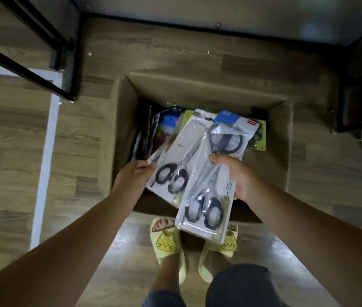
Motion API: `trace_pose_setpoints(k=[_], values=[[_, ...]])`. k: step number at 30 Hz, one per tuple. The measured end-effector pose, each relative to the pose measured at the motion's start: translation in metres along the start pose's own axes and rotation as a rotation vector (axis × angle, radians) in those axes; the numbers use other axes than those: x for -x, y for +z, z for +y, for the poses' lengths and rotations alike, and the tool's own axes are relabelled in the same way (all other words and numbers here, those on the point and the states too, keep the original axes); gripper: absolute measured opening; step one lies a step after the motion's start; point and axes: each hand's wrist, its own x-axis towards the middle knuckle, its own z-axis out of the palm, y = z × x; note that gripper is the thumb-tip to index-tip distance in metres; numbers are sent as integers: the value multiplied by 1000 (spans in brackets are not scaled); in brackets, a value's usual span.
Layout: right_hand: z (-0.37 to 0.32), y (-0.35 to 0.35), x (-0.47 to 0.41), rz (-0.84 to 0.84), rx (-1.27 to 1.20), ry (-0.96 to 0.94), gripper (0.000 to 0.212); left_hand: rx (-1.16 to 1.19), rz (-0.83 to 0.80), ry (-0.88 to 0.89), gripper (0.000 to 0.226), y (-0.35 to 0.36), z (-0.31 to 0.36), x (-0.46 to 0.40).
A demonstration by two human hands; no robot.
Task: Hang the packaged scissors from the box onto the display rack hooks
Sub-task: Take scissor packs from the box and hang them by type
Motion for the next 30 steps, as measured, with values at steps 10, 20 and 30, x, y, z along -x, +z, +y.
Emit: trace_pose_setpoints(k=[10,20,30], values=[[-91,40,256,-243,133,-309,33,92,-396,52,61,-92,150,210],[-194,40,484,-413,192,-679,22,151,-491,286,48,-145,248,407],[-274,23,614,-476,219,-1095,34,137,-434,590,60,-154,339,535]])
